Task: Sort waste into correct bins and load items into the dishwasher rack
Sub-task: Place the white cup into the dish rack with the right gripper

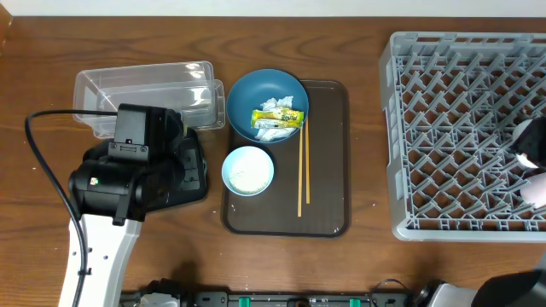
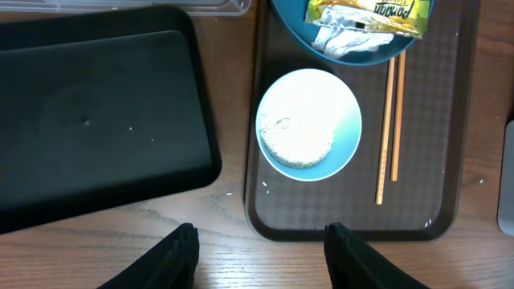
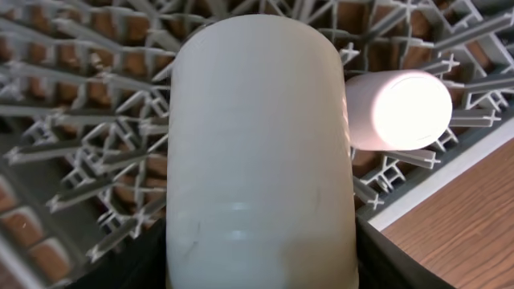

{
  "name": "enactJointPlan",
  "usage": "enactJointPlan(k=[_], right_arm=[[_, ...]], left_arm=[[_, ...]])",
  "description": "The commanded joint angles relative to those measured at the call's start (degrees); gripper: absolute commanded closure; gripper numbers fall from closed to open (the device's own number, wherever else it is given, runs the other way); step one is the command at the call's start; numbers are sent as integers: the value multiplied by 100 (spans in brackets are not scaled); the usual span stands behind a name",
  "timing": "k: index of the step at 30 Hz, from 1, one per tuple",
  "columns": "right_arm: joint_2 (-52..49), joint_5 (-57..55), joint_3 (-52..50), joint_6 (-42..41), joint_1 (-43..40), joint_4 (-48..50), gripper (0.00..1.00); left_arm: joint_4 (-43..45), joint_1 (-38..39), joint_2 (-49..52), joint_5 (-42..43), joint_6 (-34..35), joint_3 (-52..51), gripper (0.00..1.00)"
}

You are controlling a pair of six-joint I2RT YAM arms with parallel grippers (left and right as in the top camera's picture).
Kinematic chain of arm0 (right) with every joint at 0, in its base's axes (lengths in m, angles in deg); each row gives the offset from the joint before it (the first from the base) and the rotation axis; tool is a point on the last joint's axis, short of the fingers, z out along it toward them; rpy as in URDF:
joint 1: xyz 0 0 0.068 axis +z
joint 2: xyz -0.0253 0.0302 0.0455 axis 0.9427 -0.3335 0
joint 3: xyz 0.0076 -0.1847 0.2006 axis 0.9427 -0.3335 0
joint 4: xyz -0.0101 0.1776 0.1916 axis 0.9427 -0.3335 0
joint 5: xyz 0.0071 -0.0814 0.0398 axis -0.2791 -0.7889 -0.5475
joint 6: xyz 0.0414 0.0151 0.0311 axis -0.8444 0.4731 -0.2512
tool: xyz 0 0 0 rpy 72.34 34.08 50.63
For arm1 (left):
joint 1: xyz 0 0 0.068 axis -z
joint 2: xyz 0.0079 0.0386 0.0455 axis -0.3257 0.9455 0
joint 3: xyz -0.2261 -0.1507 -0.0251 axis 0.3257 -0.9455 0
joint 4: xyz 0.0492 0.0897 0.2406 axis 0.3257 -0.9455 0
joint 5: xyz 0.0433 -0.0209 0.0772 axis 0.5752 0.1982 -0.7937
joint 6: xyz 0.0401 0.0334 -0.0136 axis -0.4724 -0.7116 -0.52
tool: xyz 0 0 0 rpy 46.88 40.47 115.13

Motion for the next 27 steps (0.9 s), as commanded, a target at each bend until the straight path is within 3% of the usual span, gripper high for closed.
enactJointPlan(k=[1, 6, 11, 14, 15, 19, 27], right_arm=[[-264, -74, 109, -186, -153, 52, 99], [-686, -105, 109, -186, -260, 72, 97], [-997, -103, 109, -186, -258, 162, 84], [-1110, -101, 109, -184, -260, 160, 33], [-1126, -101, 109, -184, -258, 166, 20], [-1121, 83, 142, -181, -258, 234, 14], [-1040, 656, 483, -179, -256, 107, 15]], left_arm=[[-22, -28, 22, -85, -74, 55, 46], [-22, -31, 22, -85, -76, 55, 46], [-22, -28, 22, -85, -74, 55, 46], [-22, -28, 22, -85, -74, 55, 46], [-22, -28, 22, -85, -74, 55, 47], [-22, -28, 22, -85, -76, 55, 46], [-22, -28, 22, -87, -76, 55, 46]])
